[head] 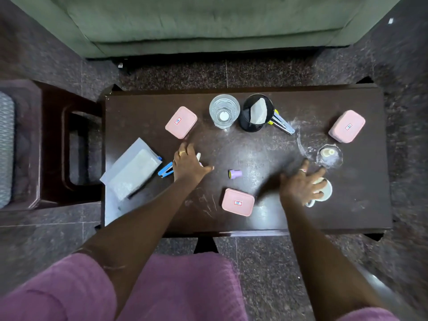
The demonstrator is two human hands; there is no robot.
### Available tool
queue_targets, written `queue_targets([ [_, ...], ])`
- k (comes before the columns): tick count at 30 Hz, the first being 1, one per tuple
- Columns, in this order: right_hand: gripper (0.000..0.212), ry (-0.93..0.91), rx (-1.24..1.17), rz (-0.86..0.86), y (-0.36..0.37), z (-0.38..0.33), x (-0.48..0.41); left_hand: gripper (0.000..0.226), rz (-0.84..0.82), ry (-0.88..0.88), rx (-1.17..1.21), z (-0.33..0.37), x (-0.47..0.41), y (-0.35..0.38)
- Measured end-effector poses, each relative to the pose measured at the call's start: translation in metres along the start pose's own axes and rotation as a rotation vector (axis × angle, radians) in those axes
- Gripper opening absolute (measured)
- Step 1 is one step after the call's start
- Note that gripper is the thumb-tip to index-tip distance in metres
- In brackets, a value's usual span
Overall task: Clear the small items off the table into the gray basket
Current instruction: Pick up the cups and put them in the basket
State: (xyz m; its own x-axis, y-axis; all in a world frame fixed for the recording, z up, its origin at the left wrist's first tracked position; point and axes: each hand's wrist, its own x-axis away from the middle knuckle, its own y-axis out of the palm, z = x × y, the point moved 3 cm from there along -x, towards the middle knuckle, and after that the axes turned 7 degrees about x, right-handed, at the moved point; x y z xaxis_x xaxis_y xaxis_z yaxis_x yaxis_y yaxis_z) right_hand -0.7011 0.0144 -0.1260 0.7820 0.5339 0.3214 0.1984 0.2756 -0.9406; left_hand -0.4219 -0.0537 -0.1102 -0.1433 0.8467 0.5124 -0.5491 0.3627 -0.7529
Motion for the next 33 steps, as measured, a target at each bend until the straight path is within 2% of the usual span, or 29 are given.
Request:
queue_targets([
  [4, 0.078, 0.207, -0.108, -0.07, 0.006, 0.032, -0.018, 0.087, 0.007, -0.032, 0.023, -0.016, 0.013, 0.004],
  [8, 0.039, 0.185, -0.178, -0.034, 0.011, 0.041, -0.025, 0.075, -0.005, -0.025, 0.064, -0.024, 0.015, 0.008],
  [12, 0.032, 0.118, -0.137, 0.015, 0.007, 0.032, -0.015, 0.067, 0.018, 0.022, 0.039, -0.022, 0.017, 0.01],
  [16, 0.037, -0.087, -0.117, 0.109, 0.004, -0.002, 0.018, 0.057, 0.0, 0.086, -0.021, -0.023, 0.017, 0.01],
  [20, 0.041, -0.318, -0.173, 0.154, -0.001, -0.058, 0.07, 0.05, 0.009, 0.132, 0.082, -0.03, 0.014, -0.003],
  [22, 0.045, -0.43, -0.18, 0.158, -0.002, -0.094, 0.099, 0.055, 0.021, 0.146, 0.139, -0.039, 0.013, -0.022],
  [24, 0.045, -0.544, -0.177, 0.171, -0.006, -0.132, 0.131, 0.063, 0.039, 0.145, 0.233, -0.05, 0.009, -0.051],
  [27, 0.045, -0.741, -0.233, 0.177, -0.015, -0.204, 0.19, 0.064, 0.116, 0.118, 0.356, -0.084, -0.003, -0.115],
  [30, 0.047, -0.877, -0.3, 0.141, -0.031, -0.272, 0.238, 0.057, 0.194, 0.068, 0.346, -0.117, -0.021, -0.183],
  [33, 0.049, -1.037, -0.321, 0.064, -0.05, -0.351, 0.293, 0.049, 0.326, -0.059, 0.346, -0.168, -0.039, -0.264],
])
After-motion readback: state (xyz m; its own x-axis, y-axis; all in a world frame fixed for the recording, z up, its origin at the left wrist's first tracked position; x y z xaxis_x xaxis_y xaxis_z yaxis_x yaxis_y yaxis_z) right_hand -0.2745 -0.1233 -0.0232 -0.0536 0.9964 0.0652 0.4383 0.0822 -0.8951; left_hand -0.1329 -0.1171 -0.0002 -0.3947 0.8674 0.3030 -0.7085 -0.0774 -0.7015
